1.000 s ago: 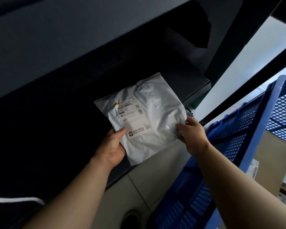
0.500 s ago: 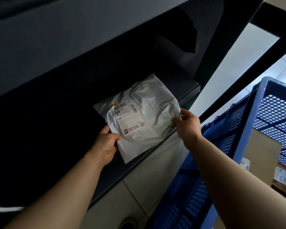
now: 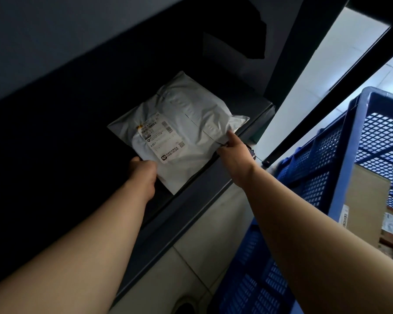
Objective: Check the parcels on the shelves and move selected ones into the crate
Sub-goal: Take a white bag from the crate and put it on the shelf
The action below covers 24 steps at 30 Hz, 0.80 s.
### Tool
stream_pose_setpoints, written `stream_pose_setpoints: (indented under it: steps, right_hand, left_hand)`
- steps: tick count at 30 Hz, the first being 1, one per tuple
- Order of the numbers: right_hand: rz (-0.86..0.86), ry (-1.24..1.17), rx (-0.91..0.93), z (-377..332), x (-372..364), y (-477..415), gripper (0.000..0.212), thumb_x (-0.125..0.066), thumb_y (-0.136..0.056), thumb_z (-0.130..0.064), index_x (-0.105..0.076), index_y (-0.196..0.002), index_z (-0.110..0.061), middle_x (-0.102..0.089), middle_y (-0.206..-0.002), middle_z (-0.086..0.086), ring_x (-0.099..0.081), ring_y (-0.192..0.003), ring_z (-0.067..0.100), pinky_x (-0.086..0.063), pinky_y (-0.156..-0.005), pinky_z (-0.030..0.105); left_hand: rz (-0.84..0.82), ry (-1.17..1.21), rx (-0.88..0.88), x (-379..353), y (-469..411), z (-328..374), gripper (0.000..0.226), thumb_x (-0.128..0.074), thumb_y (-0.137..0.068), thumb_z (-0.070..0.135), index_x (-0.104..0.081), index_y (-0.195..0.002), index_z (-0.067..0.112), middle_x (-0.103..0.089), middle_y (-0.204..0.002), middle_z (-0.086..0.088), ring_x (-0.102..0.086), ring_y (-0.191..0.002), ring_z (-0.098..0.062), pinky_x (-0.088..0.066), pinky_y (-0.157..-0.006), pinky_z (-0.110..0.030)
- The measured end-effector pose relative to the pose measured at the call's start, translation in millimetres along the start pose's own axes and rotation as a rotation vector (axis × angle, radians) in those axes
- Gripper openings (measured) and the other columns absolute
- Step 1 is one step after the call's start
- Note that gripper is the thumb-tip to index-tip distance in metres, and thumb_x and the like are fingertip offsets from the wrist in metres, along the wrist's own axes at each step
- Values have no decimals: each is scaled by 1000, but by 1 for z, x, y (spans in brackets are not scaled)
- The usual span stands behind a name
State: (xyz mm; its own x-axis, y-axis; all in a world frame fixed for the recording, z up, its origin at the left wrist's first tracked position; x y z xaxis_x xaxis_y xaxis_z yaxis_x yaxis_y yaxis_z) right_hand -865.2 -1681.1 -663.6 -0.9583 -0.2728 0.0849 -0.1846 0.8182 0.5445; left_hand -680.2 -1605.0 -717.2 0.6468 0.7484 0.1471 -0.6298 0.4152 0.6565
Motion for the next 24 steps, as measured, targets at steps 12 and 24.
stream_pose_setpoints:
  steps: [12,24]
  right_hand:
    - [11,324,93,2,3,121,38,-53,-95,-8,-55,-133,-13,-62,-124,5,-57,-73,9,-51,-67,22]
    - [-274,377,272,5,-80,308,24,-52,-94,-10,-67,-111,-18,-60,-74,-6,-50,-60,6,-40,-46,6]
  left_hand:
    - [65,116,-3,83,142,-14,46,-54,-93,7,-48,-138,13,-58,-112,-7,-57,-103,-19,-48,-91,-34]
    - [226,406,-68,258,311,-69,23,-53,-96,8,-60,-116,15,-67,-108,-3,-65,-96,-18,-50,-95,-38]
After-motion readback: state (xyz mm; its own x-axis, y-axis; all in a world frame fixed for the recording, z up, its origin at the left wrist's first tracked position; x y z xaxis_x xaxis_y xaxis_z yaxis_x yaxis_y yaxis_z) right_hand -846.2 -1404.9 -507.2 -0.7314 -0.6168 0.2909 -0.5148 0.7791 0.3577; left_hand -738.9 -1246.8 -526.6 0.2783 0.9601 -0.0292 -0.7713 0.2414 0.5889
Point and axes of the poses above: each hand's wrist, its own y-axis away from the middle knuckle, its own x-axis out of the back of the hand, z = x × y, the point moved 2 cm from there along -y, towards the middle knuckle
